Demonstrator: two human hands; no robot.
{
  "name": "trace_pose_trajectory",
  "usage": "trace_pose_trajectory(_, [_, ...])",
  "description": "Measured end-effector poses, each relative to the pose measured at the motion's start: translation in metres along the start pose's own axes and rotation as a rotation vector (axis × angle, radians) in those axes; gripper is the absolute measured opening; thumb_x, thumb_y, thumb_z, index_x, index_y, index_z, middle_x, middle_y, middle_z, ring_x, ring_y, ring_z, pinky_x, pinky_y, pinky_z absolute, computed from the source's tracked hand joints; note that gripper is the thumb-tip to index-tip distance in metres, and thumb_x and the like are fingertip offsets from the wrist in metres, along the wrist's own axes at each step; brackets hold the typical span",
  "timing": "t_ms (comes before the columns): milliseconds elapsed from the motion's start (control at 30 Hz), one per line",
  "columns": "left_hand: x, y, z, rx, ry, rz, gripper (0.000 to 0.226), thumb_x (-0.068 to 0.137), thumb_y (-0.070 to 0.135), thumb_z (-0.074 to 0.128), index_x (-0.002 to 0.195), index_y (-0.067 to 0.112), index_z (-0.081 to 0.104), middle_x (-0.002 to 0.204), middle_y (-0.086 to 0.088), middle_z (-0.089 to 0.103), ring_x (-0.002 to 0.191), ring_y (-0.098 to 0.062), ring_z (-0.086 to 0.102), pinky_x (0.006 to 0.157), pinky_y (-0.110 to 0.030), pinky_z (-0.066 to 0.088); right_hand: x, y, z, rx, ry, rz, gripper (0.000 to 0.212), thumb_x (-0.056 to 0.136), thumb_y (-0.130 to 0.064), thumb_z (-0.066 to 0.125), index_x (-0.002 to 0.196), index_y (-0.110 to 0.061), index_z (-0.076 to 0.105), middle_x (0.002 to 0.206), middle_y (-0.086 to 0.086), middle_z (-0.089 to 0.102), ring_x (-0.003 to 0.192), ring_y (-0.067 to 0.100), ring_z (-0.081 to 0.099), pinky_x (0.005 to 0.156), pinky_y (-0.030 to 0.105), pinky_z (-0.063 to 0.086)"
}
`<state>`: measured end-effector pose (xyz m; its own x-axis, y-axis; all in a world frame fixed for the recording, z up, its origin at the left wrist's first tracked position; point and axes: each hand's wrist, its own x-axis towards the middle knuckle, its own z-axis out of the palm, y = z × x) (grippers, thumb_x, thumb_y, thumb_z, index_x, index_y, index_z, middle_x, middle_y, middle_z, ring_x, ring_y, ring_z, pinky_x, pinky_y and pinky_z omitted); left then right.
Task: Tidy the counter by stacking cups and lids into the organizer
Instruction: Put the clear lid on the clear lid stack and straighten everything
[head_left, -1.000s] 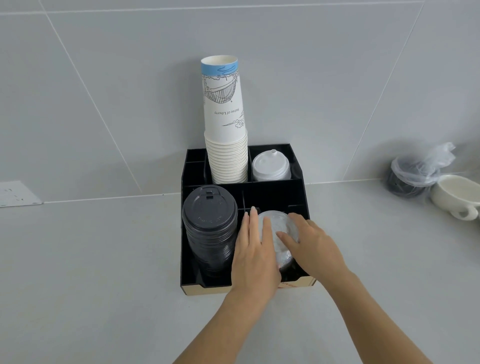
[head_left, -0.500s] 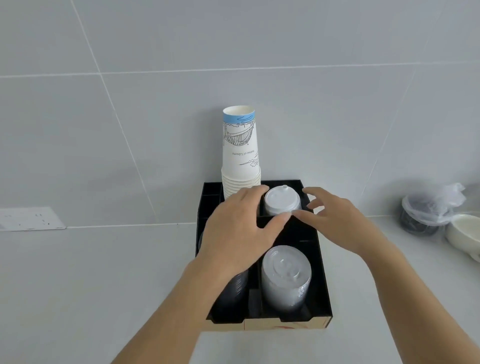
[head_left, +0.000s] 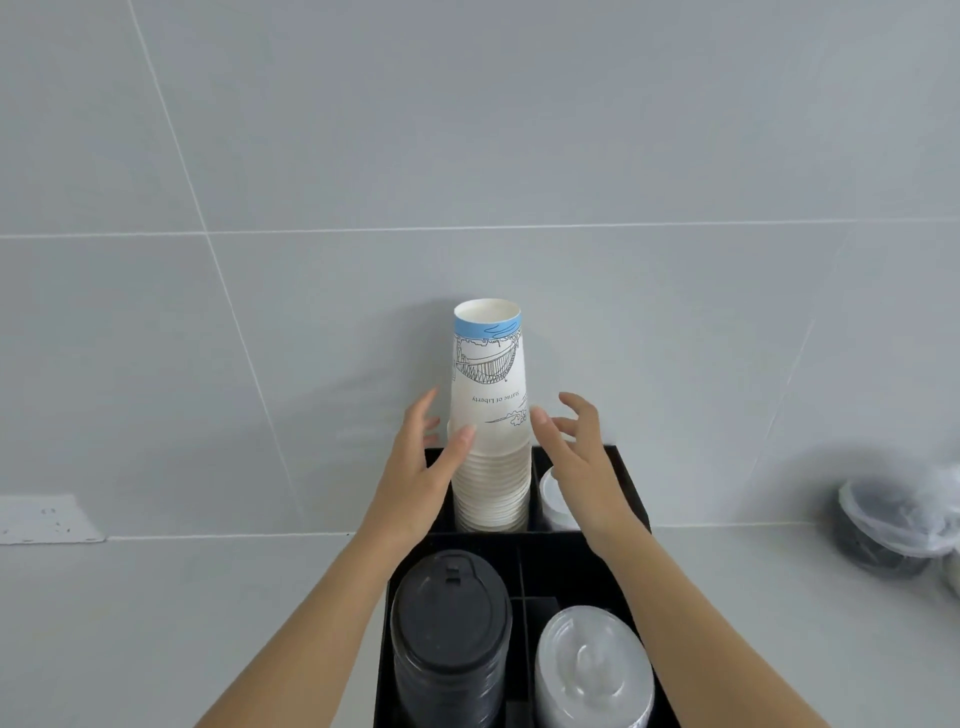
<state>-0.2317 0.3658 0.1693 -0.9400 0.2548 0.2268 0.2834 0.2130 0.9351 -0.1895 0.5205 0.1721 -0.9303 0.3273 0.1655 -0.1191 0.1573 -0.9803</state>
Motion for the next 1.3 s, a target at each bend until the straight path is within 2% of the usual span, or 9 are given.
trace_pose_trajectory(200, [0.024,-0.014,0.007,-0.073,-0.001,0.021,0.075,0.068,0.069,0.052,0.136,0.045,0.031,0.141,0.007,0.044,0.126,-0.006,0.044,0.106,-0.033,0.039,0.024,0.012,0.028,0.163,-0.018,-0.049,0.058,0.085,-0.052,0.047,0.137,-0.035,0.029,0.132,-0.001,0.047,0.123,0.01,0.045,0.096,0.024,0.035])
trace_pose_trajectory(333, [0.029,-0.009,0.01,-0.094,-0.048,0.13,0.038,0.089,0.036,0.057,0.117,0.054,0.04,0.116,0.037,0.057,0.106,0.013,0.054,0.081,-0.006,0.044,0.028,0.016,0.033,0.195,-0.065,-0.172,0.039,0.094,-0.032,0.044,0.133,-0.029,0.04,0.118,-0.012,0.06,0.106,-0.003,0.058,0.082,0.011,0.047])
trace_pose_trajectory(467, [0.031,-0.01,0.012,-0.108,-0.05,0.127,0.038,0.086,0.043,0.057,0.114,0.059,0.037,0.116,0.026,0.057,0.097,0.012,0.059,0.074,-0.003,0.043,0.027,0.022,0.033,0.191,-0.052,-0.235,0.033,0.094,-0.029,0.044,0.126,-0.037,0.043,0.119,-0.016,0.06,0.109,-0.005,0.056,0.083,0.008,0.045])
trace_pose_trajectory(567, [0.034,-0.015,0.014,-0.102,-0.042,0.117,0.04,0.081,0.043,0.054,0.112,0.062,0.038,0.116,0.022,0.059,0.096,0.01,0.06,0.074,-0.003,0.043,0.026,0.031,0.034,0.175,-0.041,-0.239,0.032,0.092,-0.038,0.047,0.121,-0.048,0.04,0.127,-0.012,0.056,0.116,-0.001,0.053,0.095,0.019,0.046])
trace_pose_trajectory(767, [0.03,-0.021,0.023,-0.13,0.032,0.137,0.036,0.085,0.045,0.057,0.112,0.061,0.04,0.118,0.02,0.06,0.105,0.005,0.059,0.082,-0.008,0.047,0.031,0.029,0.028,0.162,-0.11,-0.257,0.032,0.089,-0.036,0.044,0.12,-0.041,0.041,0.121,-0.027,0.053,0.115,-0.006,0.051,0.088,0.01,0.043])
trace_pose_trajectory(1000, [0.03,-0.018,0.014,-0.055,-0.022,0.115,0.043,0.082,0.051,0.057,0.115,0.061,0.031,0.117,0.026,0.054,0.1,0.014,0.055,0.076,-0.001,0.041,0.03,0.029,0.027,0.047,-0.105,-0.258,0.032,0.094,-0.036,0.043,0.123,-0.047,0.04,0.125,-0.028,0.052,0.121,-0.001,0.049,0.097,0.018,0.042])
trace_pose_trajectory(1100, [0.025,-0.018,0.001,0.014,-0.073,0.082,0.054,0.083,0.053,0.057,0.131,0.051,0.032,0.132,0.018,0.048,0.117,0.008,0.047,0.094,-0.013,0.038,0.017,0.022,0.023,-0.011,-0.028,-0.18,0.06,0.085,-0.06,0.045,0.139,-0.042,0.026,0.142,-0.011,0.039,0.131,0.005,0.037,0.108,0.033,0.034])
trace_pose_trajectory(1233, [-0.006,-0.025,-0.027,-0.139,0.1,-0.074,0.055,0.079,0.055,0.058,0.128,0.034,0.045,0.125,0.007,0.057,0.116,-0.003,0.052,0.103,-0.026,0.037,-0.033,0.021,0.014,0.141,0.108,-0.085,0.055,0.082,-0.058,0.049,0.133,-0.048,0.03,0.131,-0.012,0.047,0.117,-0.008,0.046,0.085,0.005,0.038])
trace_pose_trajectory(1300, [-0.032,-0.034,-0.035,-0.259,0.148,-0.122,0.048,0.076,0.055,0.05,0.117,0.03,0.055,0.121,0.003,0.063,0.115,-0.004,0.055,0.108,-0.033,0.036,-0.062,0.029,0.017,0.211,0.075,-0.01,0.052,0.079,-0.055,0.05,0.129,-0.048,0.036,0.126,-0.017,0.052,0.11,-0.013,0.05,0.079,0.005,0.041])
